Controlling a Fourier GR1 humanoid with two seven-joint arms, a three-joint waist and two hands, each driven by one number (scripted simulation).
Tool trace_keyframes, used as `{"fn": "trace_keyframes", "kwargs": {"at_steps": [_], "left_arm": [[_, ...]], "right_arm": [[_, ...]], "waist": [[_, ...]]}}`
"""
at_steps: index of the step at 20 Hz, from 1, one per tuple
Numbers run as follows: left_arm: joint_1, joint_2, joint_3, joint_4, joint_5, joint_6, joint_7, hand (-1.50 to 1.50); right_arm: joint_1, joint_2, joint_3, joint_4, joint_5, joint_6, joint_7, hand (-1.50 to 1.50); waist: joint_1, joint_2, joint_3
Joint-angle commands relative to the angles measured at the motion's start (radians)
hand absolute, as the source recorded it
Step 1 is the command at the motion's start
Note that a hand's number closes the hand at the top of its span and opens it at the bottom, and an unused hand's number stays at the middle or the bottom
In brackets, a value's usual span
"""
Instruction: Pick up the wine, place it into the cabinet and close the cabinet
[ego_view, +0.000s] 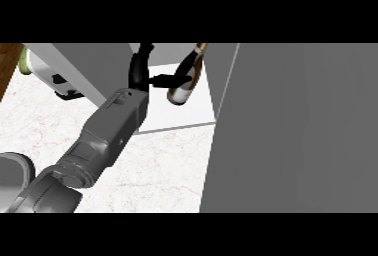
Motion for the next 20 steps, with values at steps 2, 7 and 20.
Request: {"fn": "trace_keyframes", "kwargs": {"at_steps": [2,7,20], "left_arm": [[-0.007,0.015,0.017,-0.026,0.012,-0.111,-0.038,-1.50],[-0.030,-0.010,0.079,-0.059,0.068,-0.191,-0.057,1.50],[-0.066,-0.061,0.101,-0.079,0.074,-0.330,-0.053,-1.50]], "right_arm": [[0.041,-0.021,0.004,-0.126,-0.040,0.006,0.045,-1.50],[0.064,-0.034,-0.009,-0.132,-0.043,0.005,0.038,-1.50],[0.119,-0.068,-0.045,-0.211,-0.041,-0.017,0.068,-1.50]], "waist": [[0.014,-0.002,-0.001],[0.020,-0.007,-0.001],[0.074,-0.030,0.002]]}}
